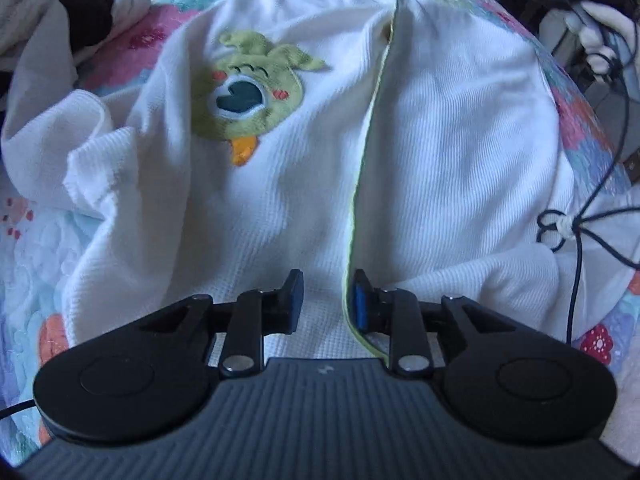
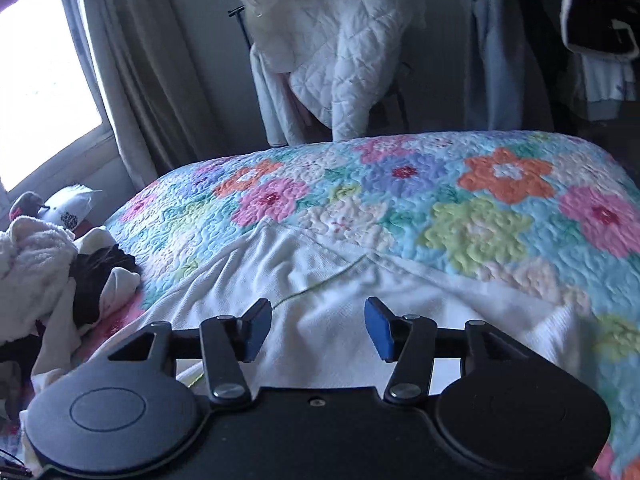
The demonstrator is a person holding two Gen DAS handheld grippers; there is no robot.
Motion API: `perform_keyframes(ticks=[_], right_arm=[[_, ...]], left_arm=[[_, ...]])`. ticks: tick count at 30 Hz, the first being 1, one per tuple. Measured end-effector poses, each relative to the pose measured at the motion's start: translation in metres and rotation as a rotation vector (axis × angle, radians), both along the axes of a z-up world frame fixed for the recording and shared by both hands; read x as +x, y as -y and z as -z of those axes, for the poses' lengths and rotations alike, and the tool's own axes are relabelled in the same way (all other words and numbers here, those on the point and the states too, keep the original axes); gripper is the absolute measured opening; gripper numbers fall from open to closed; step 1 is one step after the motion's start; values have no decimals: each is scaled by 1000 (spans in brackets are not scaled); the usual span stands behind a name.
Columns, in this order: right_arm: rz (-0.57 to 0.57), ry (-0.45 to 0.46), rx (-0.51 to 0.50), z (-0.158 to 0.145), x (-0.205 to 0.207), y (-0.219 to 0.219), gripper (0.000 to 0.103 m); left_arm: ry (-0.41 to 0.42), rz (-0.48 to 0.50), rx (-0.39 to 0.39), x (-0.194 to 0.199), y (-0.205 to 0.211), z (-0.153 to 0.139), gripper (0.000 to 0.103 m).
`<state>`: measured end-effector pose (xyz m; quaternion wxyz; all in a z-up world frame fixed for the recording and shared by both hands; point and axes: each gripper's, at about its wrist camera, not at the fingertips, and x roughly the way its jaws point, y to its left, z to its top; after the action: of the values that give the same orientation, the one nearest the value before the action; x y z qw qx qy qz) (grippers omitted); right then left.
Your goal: Fold clothes
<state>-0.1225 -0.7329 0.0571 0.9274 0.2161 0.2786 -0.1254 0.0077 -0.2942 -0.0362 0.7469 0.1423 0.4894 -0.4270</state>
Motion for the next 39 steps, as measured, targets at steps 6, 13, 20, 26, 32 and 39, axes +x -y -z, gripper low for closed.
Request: perform_keyframes(ticks=[6, 13, 20, 26, 32, 39], right_arm=[[14, 19, -31, -49, -85, -15, 58], [42, -105, -123, -76, -160, -67, 64], [252, -233, -102, -42, -261, -98, 68], [571, -195, 112, 6, -372, -85, 69], [757, -109, 274, 48, -419, -67, 69], [856, -6, 340, 73, -423, -45, 73]], left_arm=[[51, -41, -57, -1, -14, -20, 30], [146, -141, -79, -2, -27, -19, 32], [148, -240, -108, 4, -47, -25, 51], [327, -319, -119, 2, -71, -62, 57], [185, -24, -269, -38, -46, -83, 57], [-10, 283, -305, -111, 54, -30, 57]])
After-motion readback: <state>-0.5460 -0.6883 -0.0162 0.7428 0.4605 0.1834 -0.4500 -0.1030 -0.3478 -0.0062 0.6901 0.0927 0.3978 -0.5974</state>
